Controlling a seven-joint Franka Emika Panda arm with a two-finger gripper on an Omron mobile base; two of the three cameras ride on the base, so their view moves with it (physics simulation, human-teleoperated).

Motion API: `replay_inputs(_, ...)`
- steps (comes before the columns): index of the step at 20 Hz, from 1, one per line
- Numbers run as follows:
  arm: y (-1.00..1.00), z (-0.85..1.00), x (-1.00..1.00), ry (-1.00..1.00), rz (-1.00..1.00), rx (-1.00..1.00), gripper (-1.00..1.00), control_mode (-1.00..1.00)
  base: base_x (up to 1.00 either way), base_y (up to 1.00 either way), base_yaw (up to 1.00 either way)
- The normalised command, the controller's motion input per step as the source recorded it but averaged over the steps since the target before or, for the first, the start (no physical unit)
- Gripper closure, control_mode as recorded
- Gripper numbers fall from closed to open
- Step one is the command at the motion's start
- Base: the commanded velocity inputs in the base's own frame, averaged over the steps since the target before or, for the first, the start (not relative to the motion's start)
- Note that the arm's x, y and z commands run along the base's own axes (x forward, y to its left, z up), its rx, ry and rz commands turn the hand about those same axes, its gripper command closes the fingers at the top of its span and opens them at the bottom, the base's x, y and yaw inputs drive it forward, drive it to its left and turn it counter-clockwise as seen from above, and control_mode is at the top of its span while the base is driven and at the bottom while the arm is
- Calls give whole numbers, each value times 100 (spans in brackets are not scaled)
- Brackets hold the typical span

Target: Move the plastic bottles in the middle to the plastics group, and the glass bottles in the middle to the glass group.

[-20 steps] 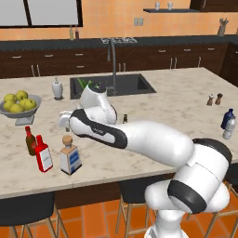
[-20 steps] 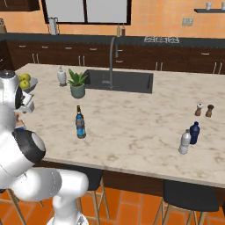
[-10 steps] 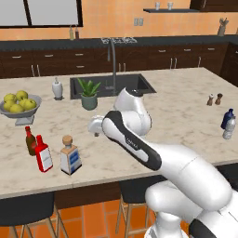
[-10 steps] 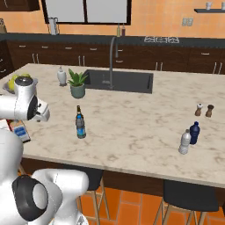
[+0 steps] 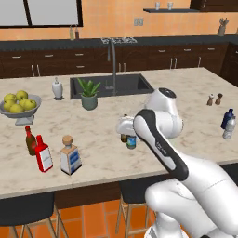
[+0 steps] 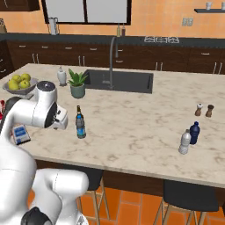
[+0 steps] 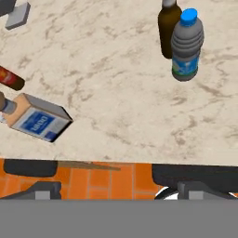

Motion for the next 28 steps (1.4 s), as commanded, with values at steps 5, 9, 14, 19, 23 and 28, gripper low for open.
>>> replay_inputs(5,-41,5,39,6,-10,-16,-100,-100,0,0,0)
replay_inputs(9,-5,8,62,19,-2,-14,-100,-100,0,0,0)
replay_inputs(14,-28,2,37,17,0,-17,-100,-100,0,0,0)
replay_inputs(19,-40,-7,25,11,3,-13,-100,-100,0,0,0)
replay_inputs(23,-9,-36,25,-14,19,-1,-100,-100,0,0,0)
replay_inputs(28,0,-31,37,-12,21,0,-100,-100,0,0,0)
